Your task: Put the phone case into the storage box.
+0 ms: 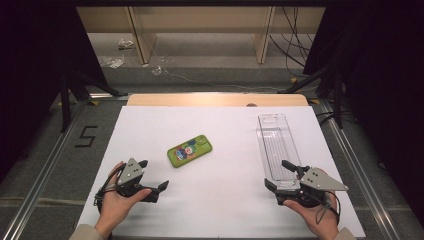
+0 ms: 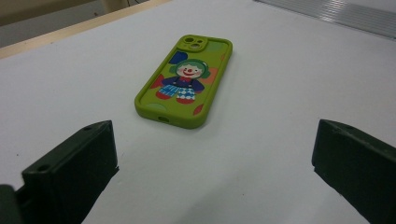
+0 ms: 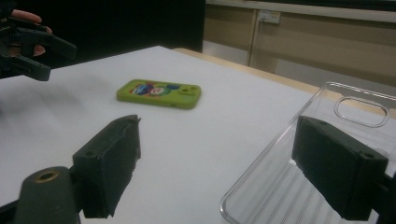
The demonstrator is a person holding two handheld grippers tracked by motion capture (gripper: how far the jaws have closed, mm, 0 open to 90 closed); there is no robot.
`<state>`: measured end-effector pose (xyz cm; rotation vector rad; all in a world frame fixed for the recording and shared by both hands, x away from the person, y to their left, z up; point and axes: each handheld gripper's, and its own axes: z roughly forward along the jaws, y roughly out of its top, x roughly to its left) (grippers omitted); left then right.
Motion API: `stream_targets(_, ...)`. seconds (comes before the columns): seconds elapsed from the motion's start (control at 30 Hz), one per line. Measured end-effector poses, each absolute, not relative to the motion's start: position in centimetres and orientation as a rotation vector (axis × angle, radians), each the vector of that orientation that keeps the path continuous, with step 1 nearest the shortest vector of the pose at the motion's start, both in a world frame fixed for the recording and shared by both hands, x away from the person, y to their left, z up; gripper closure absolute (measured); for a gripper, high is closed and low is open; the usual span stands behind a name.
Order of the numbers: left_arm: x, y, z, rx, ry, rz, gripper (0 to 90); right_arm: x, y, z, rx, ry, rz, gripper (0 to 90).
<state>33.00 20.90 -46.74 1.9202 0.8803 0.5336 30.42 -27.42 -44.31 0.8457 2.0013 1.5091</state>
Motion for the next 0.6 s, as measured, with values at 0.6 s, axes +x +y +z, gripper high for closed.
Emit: stream_targets(0.6, 35.3, 18.4, -45.6, 2.048, 0.828, 0.547, 0.0, 30.5, -27.2, -44.3, 0.843, 2.007, 1.506, 16.9)
